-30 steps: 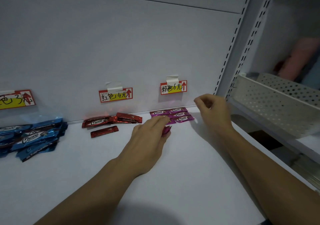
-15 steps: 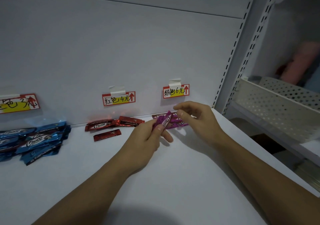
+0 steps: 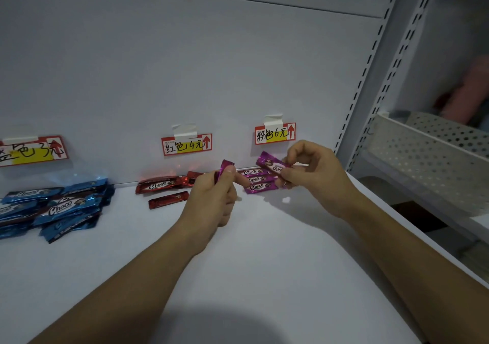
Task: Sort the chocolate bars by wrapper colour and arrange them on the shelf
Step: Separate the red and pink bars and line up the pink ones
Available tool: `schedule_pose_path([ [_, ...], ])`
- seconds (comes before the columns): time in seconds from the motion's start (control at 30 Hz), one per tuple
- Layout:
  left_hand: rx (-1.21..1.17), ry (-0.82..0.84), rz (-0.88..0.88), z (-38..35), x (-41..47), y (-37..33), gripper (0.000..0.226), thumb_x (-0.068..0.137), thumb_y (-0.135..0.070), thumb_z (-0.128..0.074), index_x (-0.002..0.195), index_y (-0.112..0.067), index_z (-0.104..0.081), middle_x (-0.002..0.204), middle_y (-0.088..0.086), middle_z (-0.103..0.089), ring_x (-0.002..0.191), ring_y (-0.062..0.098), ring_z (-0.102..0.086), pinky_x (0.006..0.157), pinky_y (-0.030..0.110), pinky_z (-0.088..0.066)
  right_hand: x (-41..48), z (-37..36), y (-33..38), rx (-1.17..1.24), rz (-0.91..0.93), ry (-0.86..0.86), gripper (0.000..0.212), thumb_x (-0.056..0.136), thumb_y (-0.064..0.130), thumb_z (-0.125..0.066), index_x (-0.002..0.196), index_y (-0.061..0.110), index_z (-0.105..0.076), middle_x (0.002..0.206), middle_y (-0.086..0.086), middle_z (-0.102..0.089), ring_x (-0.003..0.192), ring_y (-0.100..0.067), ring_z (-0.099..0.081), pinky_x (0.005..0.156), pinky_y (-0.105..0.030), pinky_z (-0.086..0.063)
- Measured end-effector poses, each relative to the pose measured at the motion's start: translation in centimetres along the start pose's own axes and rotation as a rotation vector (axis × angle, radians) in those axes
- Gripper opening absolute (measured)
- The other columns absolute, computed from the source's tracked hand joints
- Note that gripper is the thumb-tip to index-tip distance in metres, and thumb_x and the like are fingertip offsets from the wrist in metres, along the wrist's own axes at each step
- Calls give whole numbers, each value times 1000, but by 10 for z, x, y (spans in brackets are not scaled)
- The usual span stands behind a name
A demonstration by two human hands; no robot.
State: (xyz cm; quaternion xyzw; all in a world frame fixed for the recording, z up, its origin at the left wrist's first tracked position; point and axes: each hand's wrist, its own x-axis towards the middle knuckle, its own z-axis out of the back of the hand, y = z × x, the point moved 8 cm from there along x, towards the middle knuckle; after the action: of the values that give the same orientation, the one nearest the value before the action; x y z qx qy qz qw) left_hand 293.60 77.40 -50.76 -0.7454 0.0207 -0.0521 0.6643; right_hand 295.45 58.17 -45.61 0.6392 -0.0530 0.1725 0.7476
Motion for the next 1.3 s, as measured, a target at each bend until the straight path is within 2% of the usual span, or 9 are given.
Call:
schedule_pose_path([
  [0.1,-53,24,22,1,2,2,44,108,-35,-41,97,-2,-68,62,2,-24,53,15,-14,38,18,-27,0,-2,-3,-29,-27,21,31,86,-21,-58,102,5,-61,93,-19,-69,79,-30,-74,72,-40,-62],
  [0.2,-66,44,35,1,3,4,40,108,-30,-41,95,-5,-69,61,1,-27,51,14,-16,45,23,-16,1,-6,-9,-117,-54,69,33,86,-18,-58,85,12,-70,85,-11,-71,76,-21,-68,75,-32,-58],
  [0.37,-71,76,49,0,2,3,34,107,-19,-42,93,-4,-68,60,0,-30,50,14,-18,45,25,-14,-1,-3,-17,-233,-134,118,26,81,-11,-71,88,10,-57,86,-10,-76,85,-25,-73,71,-29,-54],
  [0.43,-66,86,52,0,2,4,33,107,-19,-41,93,-4,-67,59,0,-30,49,13,-18,43,23,-16,-4,-11,-22,-293,-192,198,32,80,-2,-78,97,12,-55,88,-7,-78,86,-20,-74,74,-28,-55],
  [0.53,-64,99,50,0,1,3,31,107,-19,-43,96,-2,-67,59,1,-31,48,13,-20,41,21,-20,-6,-16,-30,-592,-186,293,40,77,26,-87,108,28,-62,81,5,-75,70,-5,-65,70,-22,-51],
  [0.63,-74,106,47,0,2,3,29,106,-19,-45,100,-2,-67,59,0,-31,48,13,-21,42,22,-19,-3,-5,-19,-766,-98,252,31,73,43,-87,97,38,-68,88,14,-65,72,1,-55,63,-13,-44],
  [0.8,-129,108,69,1,5,7,27,105,-17,-45,108,-1,-67,61,0,-31,46,12,-21,46,26,-14,-8,-12,-22,-714,-3,385,12,82,19,-83,89,28,-80,85,17,-73,77,-9,-64,66,-14,-48],
  [1.0,-163,122,80,0,4,7,29,105,-16,-41,108,-2,-66,63,0,-29,46,10,-20,46,25,-13,-1,-12,-23,-850,172,255,15,85,16,-79,98,25,-81,91,20,-69,85,1,-61,72,-6,-42],
  [1.3,-219,116,71,0,2,6,33,101,-10,-35,106,-4,-66,65,1,-33,50,12,-18,53,30,-9,-2,-25,-18,-959,246,211,16,89,15,-75,104,20,-80,102,4,-76,87,-11,-65,73,-4,-36],
])
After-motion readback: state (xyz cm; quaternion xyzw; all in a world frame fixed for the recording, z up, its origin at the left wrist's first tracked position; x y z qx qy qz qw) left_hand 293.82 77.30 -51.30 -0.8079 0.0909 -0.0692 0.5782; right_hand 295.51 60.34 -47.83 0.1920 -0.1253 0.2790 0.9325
